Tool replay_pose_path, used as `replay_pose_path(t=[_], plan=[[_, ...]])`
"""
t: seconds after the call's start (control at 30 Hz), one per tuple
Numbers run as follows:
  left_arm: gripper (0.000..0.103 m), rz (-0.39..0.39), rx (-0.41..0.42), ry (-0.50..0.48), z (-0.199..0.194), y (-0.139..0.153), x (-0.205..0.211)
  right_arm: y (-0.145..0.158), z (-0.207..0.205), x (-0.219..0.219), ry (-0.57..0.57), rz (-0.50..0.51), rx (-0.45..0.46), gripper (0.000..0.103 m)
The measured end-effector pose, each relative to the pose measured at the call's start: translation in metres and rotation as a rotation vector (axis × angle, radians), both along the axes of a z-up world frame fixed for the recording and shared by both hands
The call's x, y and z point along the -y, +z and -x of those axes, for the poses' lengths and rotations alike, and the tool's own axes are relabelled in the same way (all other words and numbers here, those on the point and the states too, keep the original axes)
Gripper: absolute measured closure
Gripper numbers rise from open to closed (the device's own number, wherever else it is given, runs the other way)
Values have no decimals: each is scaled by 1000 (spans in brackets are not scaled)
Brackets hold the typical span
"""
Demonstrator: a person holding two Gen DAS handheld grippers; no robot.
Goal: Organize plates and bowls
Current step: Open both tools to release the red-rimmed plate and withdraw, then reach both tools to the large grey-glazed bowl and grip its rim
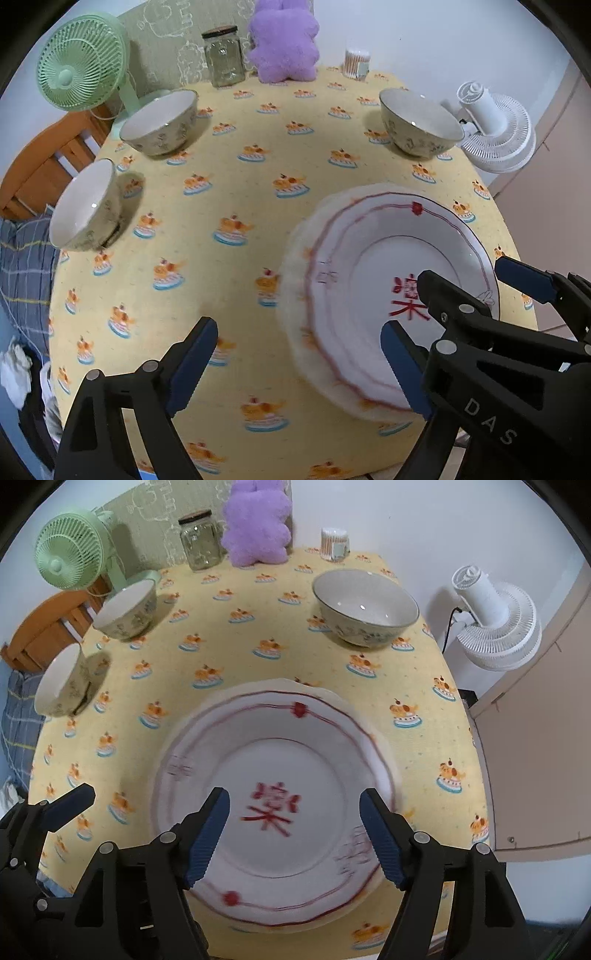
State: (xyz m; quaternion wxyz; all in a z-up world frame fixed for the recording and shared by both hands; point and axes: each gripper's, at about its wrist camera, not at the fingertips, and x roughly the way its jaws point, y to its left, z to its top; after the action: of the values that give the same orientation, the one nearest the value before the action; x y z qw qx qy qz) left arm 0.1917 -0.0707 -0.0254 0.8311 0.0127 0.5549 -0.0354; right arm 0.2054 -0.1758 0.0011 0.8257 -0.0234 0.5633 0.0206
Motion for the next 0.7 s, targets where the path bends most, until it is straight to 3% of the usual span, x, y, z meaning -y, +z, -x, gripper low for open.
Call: replay_pose_path(t=[0.43, 0.5, 0.57, 0.7], plan=[[12, 7, 53, -1, 7, 27, -107, 30, 13, -100, -56, -15, 57, 27], [13, 5, 62, 4, 7, 28, -124, 33, 14, -117, -60, -5, 69, 27], [21, -11, 93, 16, 8, 32, -140, 34, 13, -132, -65, 2, 70, 27], [21, -3, 110, 13, 2, 35, -168, 38, 9, -161, -63, -4, 96, 27]])
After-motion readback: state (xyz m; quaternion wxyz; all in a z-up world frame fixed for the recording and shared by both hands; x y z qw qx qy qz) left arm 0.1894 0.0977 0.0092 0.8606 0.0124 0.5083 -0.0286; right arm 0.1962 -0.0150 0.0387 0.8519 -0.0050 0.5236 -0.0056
